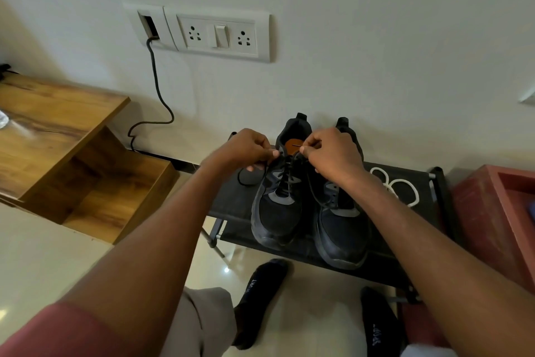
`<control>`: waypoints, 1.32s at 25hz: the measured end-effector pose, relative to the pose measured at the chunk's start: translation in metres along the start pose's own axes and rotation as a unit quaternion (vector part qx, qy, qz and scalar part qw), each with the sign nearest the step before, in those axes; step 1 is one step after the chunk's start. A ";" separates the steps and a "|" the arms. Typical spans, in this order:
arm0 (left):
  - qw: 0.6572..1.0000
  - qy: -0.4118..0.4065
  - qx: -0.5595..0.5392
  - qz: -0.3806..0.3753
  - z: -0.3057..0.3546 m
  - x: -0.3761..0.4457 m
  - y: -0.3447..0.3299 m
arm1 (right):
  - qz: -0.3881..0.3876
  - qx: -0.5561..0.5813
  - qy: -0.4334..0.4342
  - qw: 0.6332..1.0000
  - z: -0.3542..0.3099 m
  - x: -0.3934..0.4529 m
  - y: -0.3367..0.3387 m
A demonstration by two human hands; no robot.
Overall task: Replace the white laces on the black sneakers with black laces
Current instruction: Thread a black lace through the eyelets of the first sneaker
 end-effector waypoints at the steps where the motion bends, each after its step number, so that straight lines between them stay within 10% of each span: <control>1: 0.998 0.001 0.058 -0.005 0.000 -0.001 -0.002 | -0.003 -0.002 0.000 1.000 -0.001 -0.001 0.001; 5: 0.980 0.018 0.196 -0.001 -0.003 -0.002 -0.006 | -0.019 -0.097 -0.009 0.995 -0.002 -0.006 0.003; 26: 0.987 -0.015 0.140 0.079 0.002 0.004 -0.001 | 0.003 -0.139 -0.061 0.988 0.003 -0.010 0.008; 33: 0.993 0.024 0.108 -0.027 0.001 -0.002 -0.004 | -0.073 -0.126 -0.010 0.989 0.005 -0.005 0.005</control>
Point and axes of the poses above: each hand's wrist, its own x-axis towards the middle knuckle, its own y-axis out of the back of the hand, z = x × y, the point moved 5 cm from there along x, towards the middle knuckle, and after that the axes turned 3 degrees about -z, right-handed, at the moved point
